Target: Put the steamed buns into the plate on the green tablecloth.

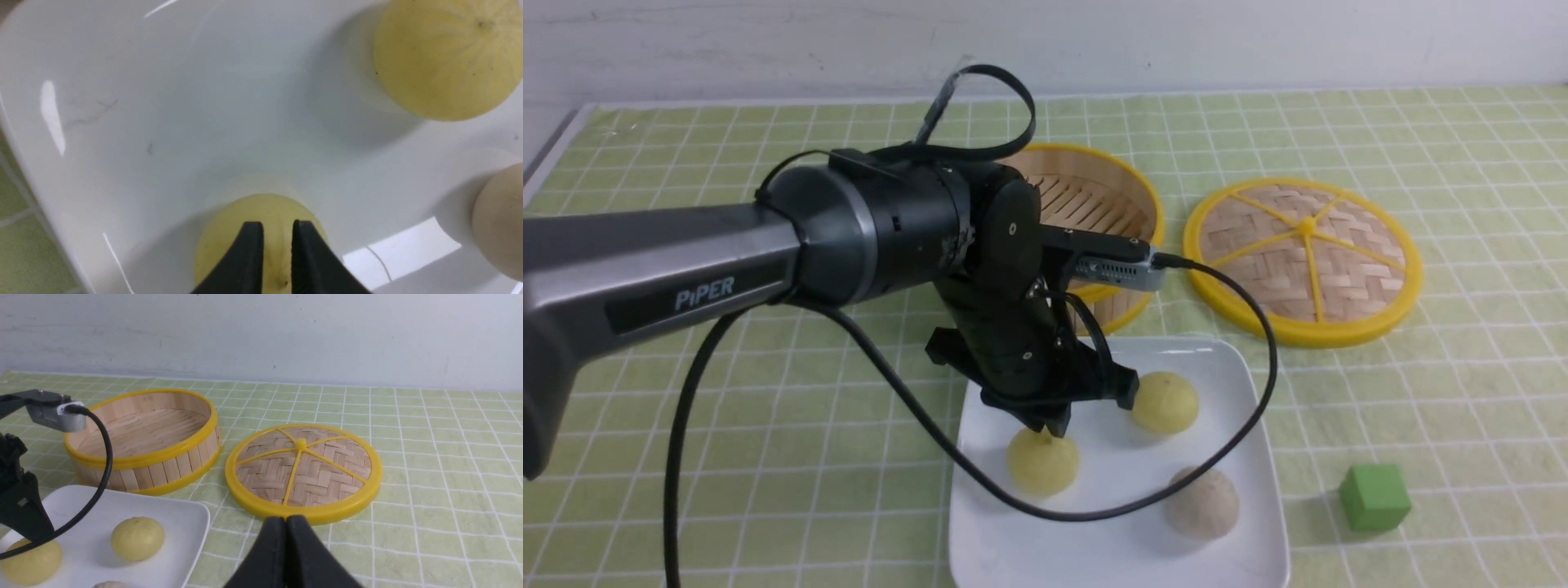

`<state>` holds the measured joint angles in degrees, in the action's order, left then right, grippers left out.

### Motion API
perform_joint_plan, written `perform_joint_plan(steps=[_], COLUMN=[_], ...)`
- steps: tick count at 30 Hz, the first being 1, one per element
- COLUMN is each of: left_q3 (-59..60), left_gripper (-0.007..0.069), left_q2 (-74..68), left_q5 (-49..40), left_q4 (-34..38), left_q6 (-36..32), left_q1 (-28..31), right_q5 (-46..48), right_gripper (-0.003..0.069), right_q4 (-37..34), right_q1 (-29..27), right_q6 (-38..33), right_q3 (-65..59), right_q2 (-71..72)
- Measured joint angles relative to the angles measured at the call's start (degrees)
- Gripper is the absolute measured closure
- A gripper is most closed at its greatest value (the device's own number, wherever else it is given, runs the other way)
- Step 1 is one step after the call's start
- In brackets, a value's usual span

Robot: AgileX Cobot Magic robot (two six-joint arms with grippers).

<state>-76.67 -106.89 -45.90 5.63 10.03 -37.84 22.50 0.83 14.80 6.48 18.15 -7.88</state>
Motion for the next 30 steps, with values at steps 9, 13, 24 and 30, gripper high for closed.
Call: perform_joint_plan(steps=[9,13,24,30], left_q3=[0.0,0.0,0.0,0.0], left_gripper=[0.0499,0.0497,0.0503,0.0591], left_q2=[0.0,0.0,3.0,12.4], left_q5=[0.5,0.7,-0.3,-4.2], left_q4=[-1.0,-1.2,-2.4,-5.0], left_q6=[0.0,0.0,0.0,0.1], left_q1=[0.0,0.0,0.0,0.0], right_q5=[-0.7,-1.0,1.3,0.8], right_gripper=[0.0638,0.0632,0.0621,0.0613], right_q4=[0.1,0.1,3.0,3.2], right_q1=[-0.1,-1.0,-11.2,-12.3], right_q6=[0.0,0.0,0.0,0.0], right_q3=[-1.0,-6.1,-19.0,-19.1], right_q2=[0.1,2.9,8.6,8.6])
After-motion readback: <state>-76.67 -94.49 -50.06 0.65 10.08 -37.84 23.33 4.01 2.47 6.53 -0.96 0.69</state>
